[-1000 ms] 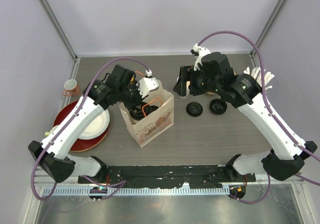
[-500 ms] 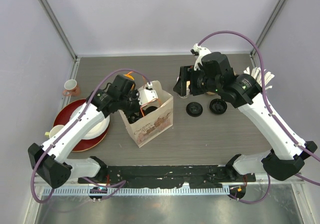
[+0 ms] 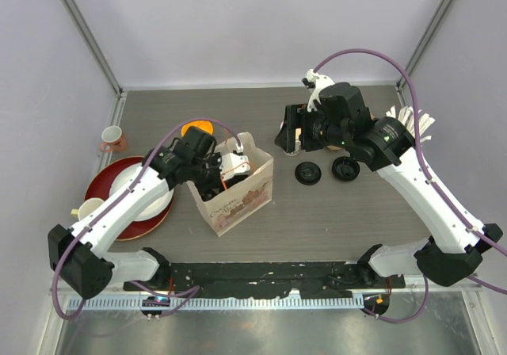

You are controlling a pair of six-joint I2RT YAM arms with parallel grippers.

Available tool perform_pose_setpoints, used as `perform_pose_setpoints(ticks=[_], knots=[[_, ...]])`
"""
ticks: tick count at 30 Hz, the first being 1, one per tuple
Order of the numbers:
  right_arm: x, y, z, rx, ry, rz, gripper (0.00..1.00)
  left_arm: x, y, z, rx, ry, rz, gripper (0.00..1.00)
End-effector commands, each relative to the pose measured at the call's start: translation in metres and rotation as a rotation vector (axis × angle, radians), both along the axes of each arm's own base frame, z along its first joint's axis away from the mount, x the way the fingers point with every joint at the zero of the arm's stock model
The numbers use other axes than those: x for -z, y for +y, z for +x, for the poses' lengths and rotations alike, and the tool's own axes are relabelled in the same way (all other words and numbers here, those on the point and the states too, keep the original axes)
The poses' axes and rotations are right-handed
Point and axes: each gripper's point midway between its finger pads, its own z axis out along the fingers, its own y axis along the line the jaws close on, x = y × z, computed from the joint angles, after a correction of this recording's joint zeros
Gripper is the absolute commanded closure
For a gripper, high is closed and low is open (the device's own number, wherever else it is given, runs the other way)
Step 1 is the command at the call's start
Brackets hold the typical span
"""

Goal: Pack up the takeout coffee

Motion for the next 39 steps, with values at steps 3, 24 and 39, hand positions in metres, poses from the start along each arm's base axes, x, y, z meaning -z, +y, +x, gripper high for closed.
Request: perform_pose_setpoints(ticks=[3,24,39], knots=[[-0.019,-0.002,0.001,0.009,-0.065,0.037,0.25,-0.004,-0.003,0.009,-0.004,-0.025,-0.016,0.90],[-0.021,0.006,0.009,0.000,-0.081,0.047,0.25,-0.111,-0.002,0.004,-0.076,-0.165,-0.188,0.35],[-0.056,-0.014,0.080,0.193,-0.161,0.112,0.21,-0.220,0.025,0.038,-0.537,-0.357,-0.433,0.17]])
